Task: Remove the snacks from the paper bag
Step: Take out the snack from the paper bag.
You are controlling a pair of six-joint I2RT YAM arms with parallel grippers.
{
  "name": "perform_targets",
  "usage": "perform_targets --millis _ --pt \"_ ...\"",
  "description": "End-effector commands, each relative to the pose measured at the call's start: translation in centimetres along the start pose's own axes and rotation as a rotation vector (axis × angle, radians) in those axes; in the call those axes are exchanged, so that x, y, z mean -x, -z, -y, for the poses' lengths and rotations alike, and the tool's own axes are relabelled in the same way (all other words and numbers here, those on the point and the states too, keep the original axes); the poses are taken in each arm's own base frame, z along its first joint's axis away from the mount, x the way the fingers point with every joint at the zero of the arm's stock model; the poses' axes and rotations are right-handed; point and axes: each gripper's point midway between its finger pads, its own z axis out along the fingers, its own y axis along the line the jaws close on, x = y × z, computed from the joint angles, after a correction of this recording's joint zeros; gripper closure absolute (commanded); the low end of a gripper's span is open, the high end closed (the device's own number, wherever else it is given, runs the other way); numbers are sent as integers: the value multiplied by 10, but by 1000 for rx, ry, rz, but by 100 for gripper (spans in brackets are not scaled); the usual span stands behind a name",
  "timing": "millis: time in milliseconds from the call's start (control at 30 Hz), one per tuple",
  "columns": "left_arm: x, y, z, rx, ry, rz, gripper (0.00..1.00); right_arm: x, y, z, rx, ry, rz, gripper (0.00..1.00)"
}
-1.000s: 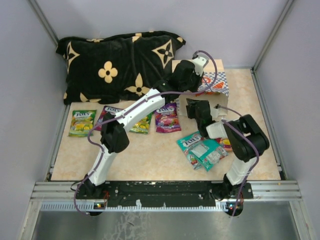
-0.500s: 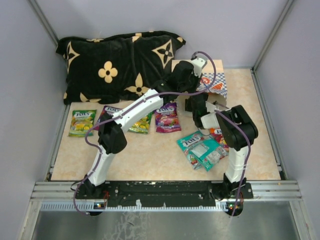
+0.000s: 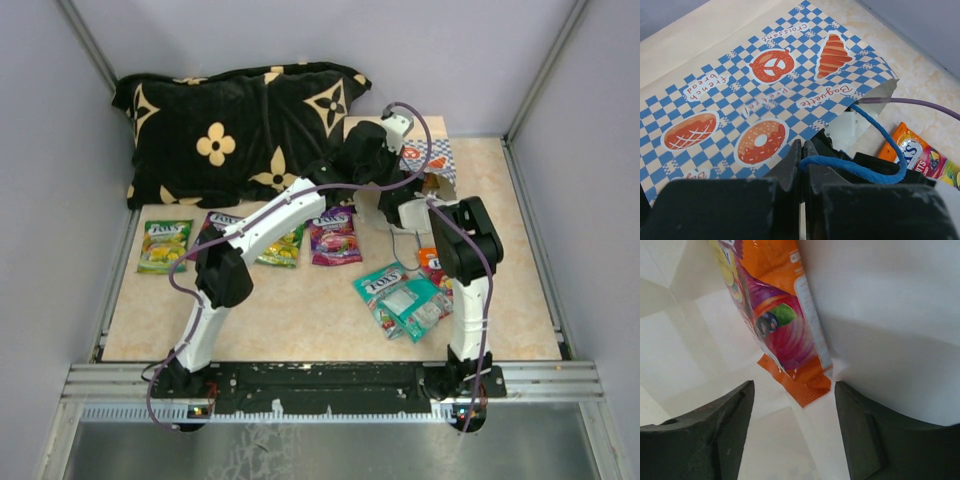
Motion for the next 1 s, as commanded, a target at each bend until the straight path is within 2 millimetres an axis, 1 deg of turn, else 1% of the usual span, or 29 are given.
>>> perform_targets --millis 0,100,133,167,233,267,367,400,433,533,633,700,733,800,833,867,900,933,967 --pt "12 15 9 -35 13 12 100 17 -26 -7 -15 38 114 37" --pt "12 14 7 -24 7 12 100 20 -34 -16 5 72 148 54" --pt "12 13 7 -22 3 11 100 22 -35 -19 12 85 159 63" --pt "12 13 6 -18 1 11 100 23 -34 -20 17 95 168 73" --pt "11 11 5 -16 -1 9 100 24 -31 -24 29 111 167 100" --pt "11 10 5 -14 -4 9 100 25 -28 -23 34 121 159 100" --pt "9 7 4 -8 -3 8 100 20 -6 -31 93 148 90 100" --pt "10 6 3 -5 -3 8 100 15 6 -38 123 162 43 100" --pt "10 5 3 0 -2 11 100 9 15 -41 150 190 -6 100" --pt "12 6 -1 17 -9 13 100 -19 47 -43 207 317 -227 100" --pt "12 6 -8 32 -10 17 100 -41 83 -34 229 477 -434 100" --pt "13 7 -12 39 -6 20 100 -49 111 -27 262 558 -560 100" --pt "14 7 -15 43 -4 24 100 -51 127 -18 266 602 -625 100" --pt "15 7 -17 46 -4 28 100 -45 154 -13 279 677 -671 100" --pt "16 7 -19 48 -5 30 100 -40 170 -14 299 718 -676 100" --pt "16 6 -21 52 -5 32 100 -35 183 -10 297 766 -677 100" --pt "16 6 -22 54 -6 33 100 -28 197 -8 300 818 -674 100" --pt "17 6 -24 56 -7 35 100 -22 208 -2 291 869 -676 100" --pt "18 6 -26 60 -8 38 100 -14 221 0 303 923 -676 100"
